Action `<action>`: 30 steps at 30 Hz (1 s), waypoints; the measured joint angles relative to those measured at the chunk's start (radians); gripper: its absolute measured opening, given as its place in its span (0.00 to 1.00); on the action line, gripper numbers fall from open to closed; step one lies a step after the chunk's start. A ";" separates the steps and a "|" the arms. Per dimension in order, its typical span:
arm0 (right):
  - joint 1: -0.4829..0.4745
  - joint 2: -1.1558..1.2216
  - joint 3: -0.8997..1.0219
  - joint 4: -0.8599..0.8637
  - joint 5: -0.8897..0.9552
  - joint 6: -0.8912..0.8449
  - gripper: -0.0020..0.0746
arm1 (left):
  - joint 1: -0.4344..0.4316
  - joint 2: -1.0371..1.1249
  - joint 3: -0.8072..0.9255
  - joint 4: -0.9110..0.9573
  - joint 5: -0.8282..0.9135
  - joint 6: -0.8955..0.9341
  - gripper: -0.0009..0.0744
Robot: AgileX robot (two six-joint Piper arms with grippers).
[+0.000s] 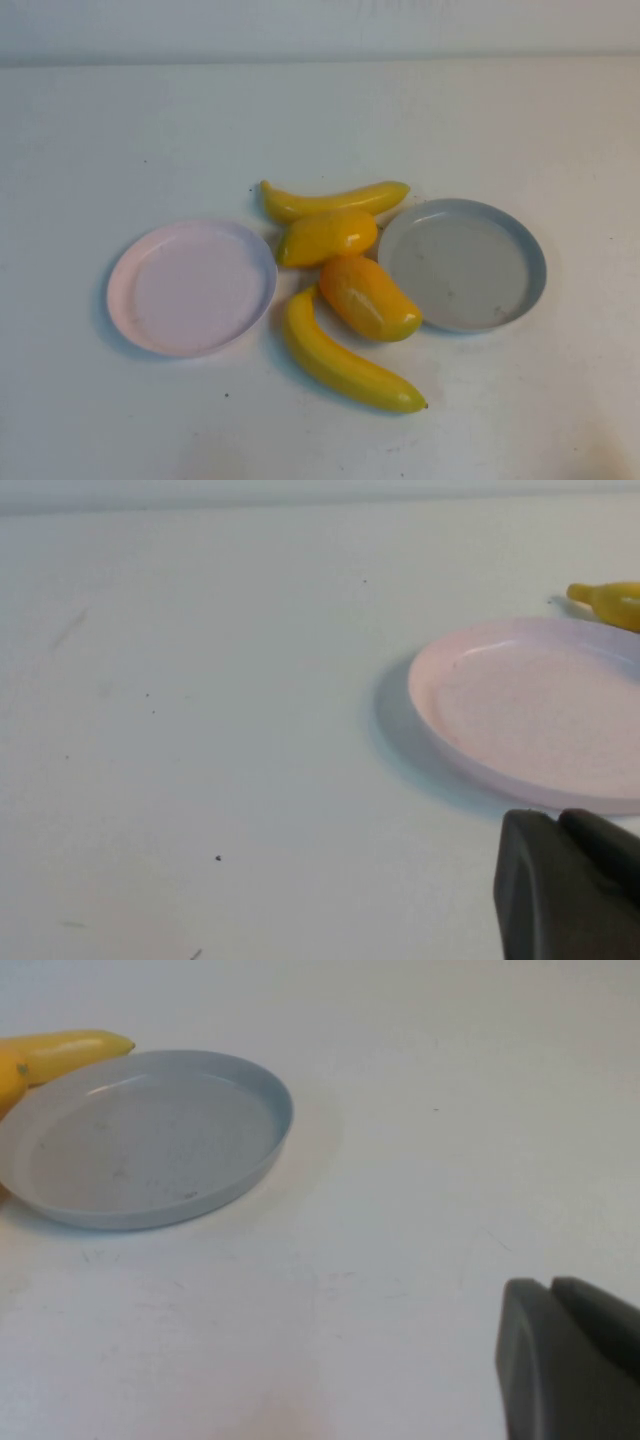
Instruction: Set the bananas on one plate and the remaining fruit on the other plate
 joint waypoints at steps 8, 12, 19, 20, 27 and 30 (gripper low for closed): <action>0.000 0.000 0.000 0.000 0.000 0.000 0.01 | 0.000 0.000 0.000 -0.148 -0.122 -0.365 0.01; 0.000 0.000 0.000 0.000 0.000 0.000 0.01 | 0.000 0.000 0.000 -0.169 -0.169 -0.413 0.01; 0.000 0.000 0.000 0.000 0.000 0.000 0.01 | 0.000 0.000 0.000 -0.122 -0.168 -0.420 0.01; 0.000 0.000 0.000 0.000 0.000 0.000 0.01 | 0.000 0.000 0.000 -0.122 -0.168 -0.424 0.01; 0.000 0.000 0.000 0.000 0.000 0.000 0.01 | 0.000 0.036 -0.133 -0.122 -0.011 -0.440 0.01; 0.000 0.000 0.000 0.000 0.000 0.000 0.01 | 0.000 0.147 -0.270 -0.122 0.136 -0.359 0.01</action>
